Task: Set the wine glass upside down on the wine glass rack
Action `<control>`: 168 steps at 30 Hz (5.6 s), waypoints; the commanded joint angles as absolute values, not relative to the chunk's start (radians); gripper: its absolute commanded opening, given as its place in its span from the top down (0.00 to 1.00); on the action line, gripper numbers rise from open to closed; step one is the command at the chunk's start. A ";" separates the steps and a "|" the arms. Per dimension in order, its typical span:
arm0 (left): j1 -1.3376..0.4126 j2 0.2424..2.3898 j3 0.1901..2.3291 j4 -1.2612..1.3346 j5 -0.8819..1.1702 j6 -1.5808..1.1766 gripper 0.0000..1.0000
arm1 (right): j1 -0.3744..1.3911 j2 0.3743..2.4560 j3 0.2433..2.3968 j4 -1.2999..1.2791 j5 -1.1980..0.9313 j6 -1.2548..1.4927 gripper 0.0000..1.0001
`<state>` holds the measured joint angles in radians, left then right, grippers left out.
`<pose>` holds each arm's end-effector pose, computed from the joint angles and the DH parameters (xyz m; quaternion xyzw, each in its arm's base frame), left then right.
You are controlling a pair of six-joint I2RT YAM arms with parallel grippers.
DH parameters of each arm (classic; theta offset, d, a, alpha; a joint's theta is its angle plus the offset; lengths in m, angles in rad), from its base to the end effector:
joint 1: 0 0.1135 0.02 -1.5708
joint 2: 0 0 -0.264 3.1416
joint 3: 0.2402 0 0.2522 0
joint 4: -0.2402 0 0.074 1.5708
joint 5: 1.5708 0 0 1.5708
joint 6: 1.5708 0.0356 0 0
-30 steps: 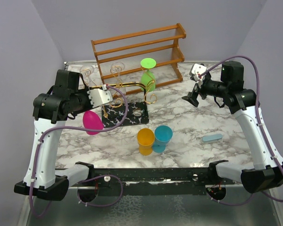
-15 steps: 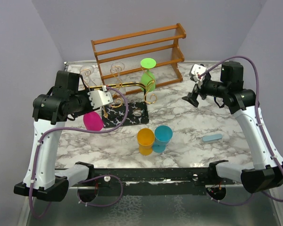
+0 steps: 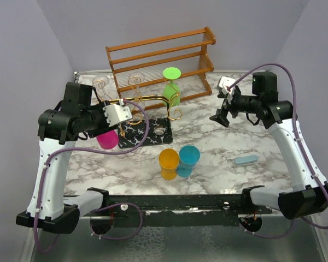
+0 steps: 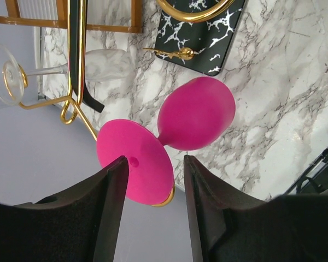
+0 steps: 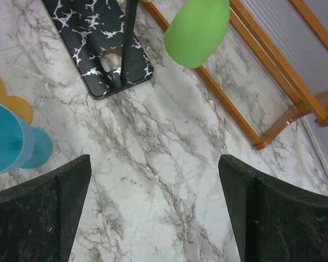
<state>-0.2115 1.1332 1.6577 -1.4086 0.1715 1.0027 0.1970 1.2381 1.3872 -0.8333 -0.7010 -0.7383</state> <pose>0.1544 -0.0394 0.4429 0.5589 0.7541 0.0548 0.3406 0.2363 0.0706 0.3948 -0.5139 0.6909 0.1912 0.4711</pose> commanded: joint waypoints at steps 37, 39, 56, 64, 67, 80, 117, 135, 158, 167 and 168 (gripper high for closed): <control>-0.213 1.212 1.719 -1.006 0.206 0.724 0.01 | 0.518 1.303 1.102 -0.807 -0.574 -0.607 0.21; -0.213 1.212 1.716 -1.001 0.201 0.722 0.01 | 0.518 1.307 1.107 -0.821 -0.556 -0.622 0.26; -0.213 1.225 1.717 -1.006 0.210 0.727 0.01 | 0.518 1.316 1.129 -0.947 -0.545 -0.704 0.72; -0.212 1.229 1.717 -1.006 0.216 0.727 0.01 | 0.518 1.314 1.145 -0.987 -0.546 -0.729 0.95; -0.213 1.234 1.712 -0.993 0.213 0.704 0.01 | 0.518 1.305 1.154 -0.989 -0.534 -0.737 0.99; -0.212 1.259 1.764 -1.008 0.236 0.634 0.01 | 0.518 1.194 1.188 -0.808 -0.284 -0.696 0.99; -0.208 1.367 1.719 -0.371 0.647 -0.303 0.04 | 0.443 1.374 1.877 -0.590 -0.499 -0.386 0.99; -0.237 1.430 1.565 -0.204 0.803 -0.614 0.40 | 0.443 1.403 1.890 -0.594 -0.688 -0.347 0.99; -0.261 1.439 1.531 -0.218 0.841 -0.633 0.90 | 0.443 1.396 1.856 -0.589 -0.662 -0.361 0.99; -0.260 1.425 1.538 -0.223 0.815 -0.603 1.00 | 0.443 1.380 1.832 -0.599 -0.654 -0.385 0.83; -0.261 1.422 1.541 -0.226 0.811 -0.597 1.00 | 0.443 1.377 1.829 -0.603 -0.654 -0.391 0.79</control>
<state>-0.2562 1.4387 1.5398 -0.2413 0.8066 -0.6331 0.4438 1.3994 1.8423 -0.5938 -0.6533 -0.3717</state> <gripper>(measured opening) 0.020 0.125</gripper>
